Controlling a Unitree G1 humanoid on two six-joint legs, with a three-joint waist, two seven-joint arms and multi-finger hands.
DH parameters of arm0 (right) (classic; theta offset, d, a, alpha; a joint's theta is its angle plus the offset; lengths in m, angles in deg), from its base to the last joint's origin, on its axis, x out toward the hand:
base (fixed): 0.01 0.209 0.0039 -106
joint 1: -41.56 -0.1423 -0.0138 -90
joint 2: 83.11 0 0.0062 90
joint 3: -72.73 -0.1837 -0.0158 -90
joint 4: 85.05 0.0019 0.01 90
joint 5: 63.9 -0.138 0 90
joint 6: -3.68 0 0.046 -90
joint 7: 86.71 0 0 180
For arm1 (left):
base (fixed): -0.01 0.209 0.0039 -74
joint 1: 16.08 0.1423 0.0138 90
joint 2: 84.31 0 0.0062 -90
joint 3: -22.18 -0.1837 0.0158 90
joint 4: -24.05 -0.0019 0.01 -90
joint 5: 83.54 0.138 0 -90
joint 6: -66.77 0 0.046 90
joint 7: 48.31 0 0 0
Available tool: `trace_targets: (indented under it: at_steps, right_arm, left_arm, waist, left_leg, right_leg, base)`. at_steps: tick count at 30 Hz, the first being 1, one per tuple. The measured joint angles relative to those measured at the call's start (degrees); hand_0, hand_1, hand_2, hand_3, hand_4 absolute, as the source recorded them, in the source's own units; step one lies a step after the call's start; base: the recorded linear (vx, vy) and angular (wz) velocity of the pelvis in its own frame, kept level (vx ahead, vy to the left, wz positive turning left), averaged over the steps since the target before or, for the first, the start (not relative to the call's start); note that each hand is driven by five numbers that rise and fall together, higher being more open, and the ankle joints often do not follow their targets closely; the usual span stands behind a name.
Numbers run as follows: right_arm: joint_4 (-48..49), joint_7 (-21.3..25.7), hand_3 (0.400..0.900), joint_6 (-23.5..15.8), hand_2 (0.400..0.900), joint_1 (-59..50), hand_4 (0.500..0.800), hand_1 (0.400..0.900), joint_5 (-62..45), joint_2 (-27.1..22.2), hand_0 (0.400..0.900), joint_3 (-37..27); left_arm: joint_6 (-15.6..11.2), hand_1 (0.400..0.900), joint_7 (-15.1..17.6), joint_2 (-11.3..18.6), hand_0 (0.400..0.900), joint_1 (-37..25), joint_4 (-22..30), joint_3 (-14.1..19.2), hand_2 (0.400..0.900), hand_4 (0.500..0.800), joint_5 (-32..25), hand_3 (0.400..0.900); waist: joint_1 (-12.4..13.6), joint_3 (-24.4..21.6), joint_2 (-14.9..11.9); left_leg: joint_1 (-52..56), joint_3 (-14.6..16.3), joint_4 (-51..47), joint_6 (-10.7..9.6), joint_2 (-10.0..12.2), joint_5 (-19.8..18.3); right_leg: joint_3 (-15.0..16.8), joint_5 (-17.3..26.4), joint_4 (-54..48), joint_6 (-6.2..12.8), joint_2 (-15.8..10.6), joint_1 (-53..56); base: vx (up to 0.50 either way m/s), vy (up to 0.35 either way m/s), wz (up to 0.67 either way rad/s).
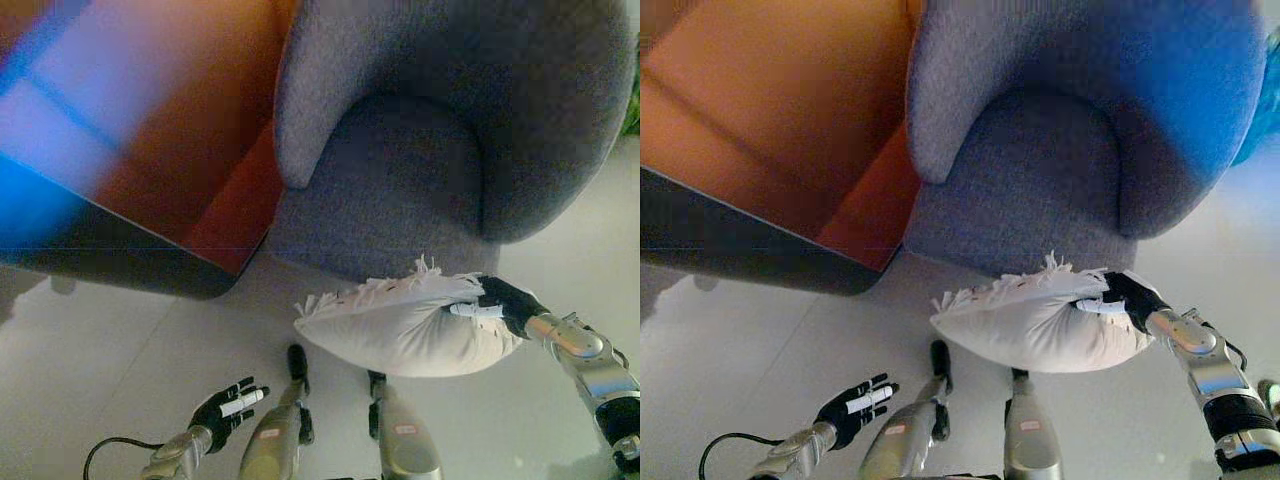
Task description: Pick up the pillow and put it on the sofa.
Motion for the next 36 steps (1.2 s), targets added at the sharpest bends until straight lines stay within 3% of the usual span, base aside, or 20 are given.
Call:
trace_targets:
  at_steps: [3, 9, 15, 20, 27, 28, 29, 32, 36]
  right_arm:
    - [1.3, -2.5, 0.400, 1.6, 0.400, -0.3, 0.500, 0.400, 0.6, -1.4, 0.400, 0.0]
    - [2.5, -6.4, 0.400, 6.2, 0.400, -6.9, 0.500, 0.400, -2.1, -9.8, 0.400, 1.3]
    - [-9.5, -7.9, 0.400, 9.8, 0.400, -24.1, 0.500, 0.400, -8.6, -13.8, 0.400, 8.8]
    - [-20.1, -8.2, 0.400, 13.3, 0.400, -37.5, 0.500, 0.400, -11.7, -14.2, 0.400, 14.6]
    - [-25.6, -7.7, 0.400, 17.3, 0.400, -45.4, 0.500, 0.400, -13.3, -14.1, 0.400, 16.4]
    - [-25.8, -7.1, 0.678, 18.0, 0.678, -45.7, 0.667, 0.678, -13.3, -14.0, 0.678, 16.4]
    - [-26.2, -6.0, 0.900, 18.8, 0.900, -45.8, 0.800, 0.900, -13.3, -14.0, 0.900, 16.4]
    - [-31.3, -3.0, 0.900, 22.3, 0.900, -48.6, 0.800, 0.900, -13.3, -13.1, 0.900, 17.4]
    - [-35.7, 0.1, 0.900, 23.6, 0.900, -51.1, 0.800, 0.900, -14.5, -12.9, 0.900, 17.5]
  left_arm:
    - [0.9, 0.900, 0.4, -0.4, 0.900, 0.9, -0.6, 0.0, 0.900, 0.800, 1.6, 0.900]
    - [2.8, 0.900, 0.7, -1.6, 0.900, 2.5, -3.8, 0.4, 0.900, 0.800, 3.9, 0.900]
    - [3.8, 0.900, 0.7, -1.4, 0.900, 3.6, -7.3, 0.5, 0.900, 0.800, 5.6, 0.900]
    - [3.7, 0.900, 0.8, -1.4, 0.900, 3.6, -8.2, 0.4, 0.900, 0.800, 6.0, 0.900]
    - [3.5, 0.900, 0.9, -1.5, 0.900, 3.3, -8.6, 0.6, 0.900, 0.800, 6.1, 0.900]
    - [3.6, 0.900, 0.9, -1.5, 0.900, 3.3, -8.6, 0.7, 0.900, 0.800, 6.1, 0.900]
    - [3.5, 0.900, 1.0, -1.5, 0.900, 3.3, -8.6, 0.7, 0.900, 0.800, 6.1, 0.900]
    - [3.1, 0.900, 1.0, -1.3, 0.900, 3.2, -8.6, 0.7, 0.900, 0.800, 6.1, 0.900]
    - [2.9, 0.900, 0.9, -1.3, 0.900, 3.1, -8.6, 0.7, 0.900, 0.800, 6.0, 0.900]
  waist:
    - [0.2, -2.2, -0.8]
    - [1.7, -5.4, -1.5]
    - [3.3, -8.8, -4.6]
    - [5.5, -10.9, -6.1]
    - [8.3, -11.4, -6.2]
    - [8.4, -11.4, -6.2]
    - [9.1, -11.4, -6.2]
    - [9.7, -11.5, -6.2]
    - [9.9, -11.5, -6.1]
  left_leg:
    - [2.0, -0.6, 0.0, -0.3, 0.0, -0.7]
    - [4.4, -0.6, 0.0, -0.7, 0.1, -1.6]
    - [5.4, -1.1, -0.1, -0.7, 0.2, -1.7]
    - [5.9, -2.2, 0.0, -0.7, 0.1, -1.6]
    - [5.9, -3.8, 0.0, -0.6, 0.0, -1.2]
    - [5.8, -4.1, 0.0, -0.7, -0.1, -1.2]
    - [5.8, -4.2, 0.0, -0.7, -0.1, -1.1]
    - [5.1, -5.1, 0.0, -0.8, -0.3, -0.9]
    - [3.9, -6.1, 0.0, -0.9, -0.3, -0.4]
  right_leg:
    - [-0.8, 0.2, -2.1, -0.09, 0.1, 3.4]
    - [-1.8, 0.2, -2.7, -0.10, 0.2, 6.0]
    - [-2.5, 0.0, -2.7, -0.22, 0.3, 7.3]
    - [-3.7, -0.4, -2.7, -0.15, 0.3, 8.4]
    - [-5.2, -0.7, -2.7, -0.44, 0.4, 9.2]
    - [-5.3, -0.8, -2.7, -0.46, 0.4, 9.3]
    - [-5.4, -0.9, -2.7, -0.51, 0.4, 9.3]
    - [-6.5, -1.0, -2.7, -0.61, 0.5, 9.2]
    - [-6.9, -1.0, -2.7, -0.63, 0.7, 8.4]
  base:
    - [0.13, -0.044, 0.10]
    - [0.15, -0.046, 0.11]
    - [0.12, -0.038, 0.11]
    - [0.12, -0.033, 0.10]
    - [0.07, -0.042, 0.13]
    - [0.01, -0.037, 0.14]
    - [-0.02, -0.032, 0.13]
    - [-0.07, -0.015, 0.11]
    - [-0.05, -0.013, 0.05]
